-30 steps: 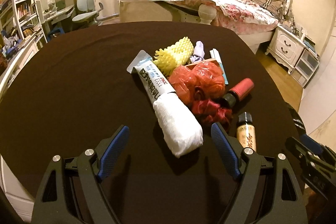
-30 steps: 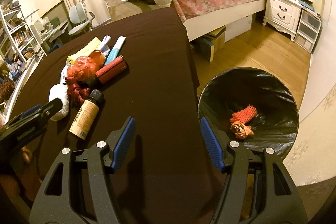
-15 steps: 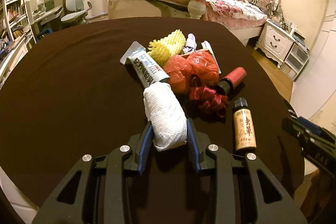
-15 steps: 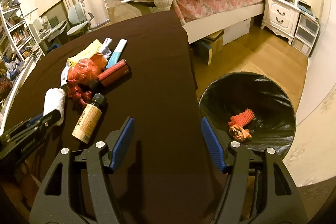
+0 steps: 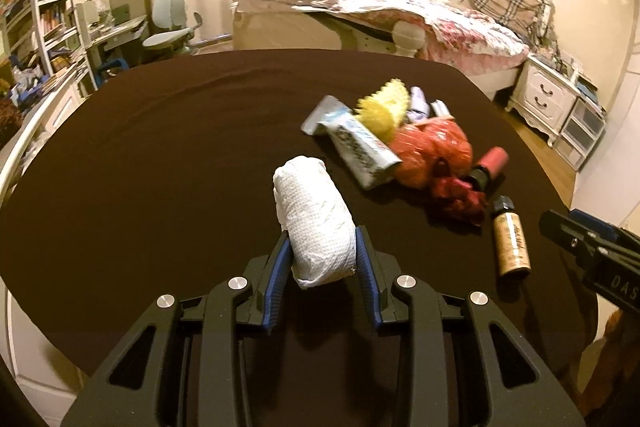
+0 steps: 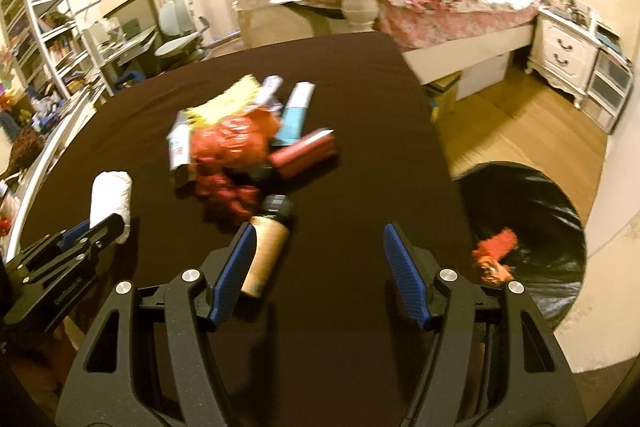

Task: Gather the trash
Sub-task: 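Grasp the small brown bottle with the right gripper while the left holds the tissue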

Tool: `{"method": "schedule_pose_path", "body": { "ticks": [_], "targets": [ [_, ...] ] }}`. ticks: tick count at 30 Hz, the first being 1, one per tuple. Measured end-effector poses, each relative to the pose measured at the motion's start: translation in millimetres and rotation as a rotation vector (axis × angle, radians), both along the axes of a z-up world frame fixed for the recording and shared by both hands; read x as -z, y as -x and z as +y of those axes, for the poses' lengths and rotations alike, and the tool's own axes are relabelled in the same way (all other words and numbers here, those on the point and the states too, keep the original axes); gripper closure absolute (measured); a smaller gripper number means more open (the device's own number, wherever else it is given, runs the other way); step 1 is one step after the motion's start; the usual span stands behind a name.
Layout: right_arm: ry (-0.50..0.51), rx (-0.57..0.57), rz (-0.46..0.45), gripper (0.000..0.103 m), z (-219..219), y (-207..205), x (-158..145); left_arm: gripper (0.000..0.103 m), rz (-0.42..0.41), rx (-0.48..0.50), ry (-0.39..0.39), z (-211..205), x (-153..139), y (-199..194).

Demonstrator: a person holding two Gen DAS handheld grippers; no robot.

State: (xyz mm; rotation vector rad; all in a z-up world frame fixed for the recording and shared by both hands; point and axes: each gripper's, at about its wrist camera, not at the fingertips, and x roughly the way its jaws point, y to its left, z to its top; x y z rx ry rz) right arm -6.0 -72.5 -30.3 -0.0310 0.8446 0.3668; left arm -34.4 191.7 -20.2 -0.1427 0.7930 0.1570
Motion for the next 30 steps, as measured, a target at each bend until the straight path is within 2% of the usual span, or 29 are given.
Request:
{"method": "schedule_pose_path", "body": {
  "ticks": [5, 9, 14, 15, 19, 30],
  "targets": [
    [0.029, -0.044, 0.021, 0.04, 26, -3, 9, 0.069, 0.001, -0.033, 0.02, 15, 2, 3],
    [0.061, -0.055, 0.036, 0.055, 31, -3, 17, 0.069, 0.012, -0.036, 0.036, 18, 7, 4],
    [0.069, -0.043, 0.047, 0.067, 25, -3, 20, 0.069, 0.016, -0.025, 0.048, 17, 12, 5],
    [0.07, -0.045, 0.052, 0.073, 24, -4, 21, 0.069, 0.017, -0.024, 0.051, 17, 12, 5],
    [0.071, -0.048, 0.052, 0.079, 24, -3, 23, 0.069, 0.018, -0.019, 0.053, 15, 13, 8],
    [0.051, -0.055, 0.034, 0.08, 20, 5, 21, 0.069, 0.018, -0.003, 0.052, 8, 16, 10]
  ]
}}
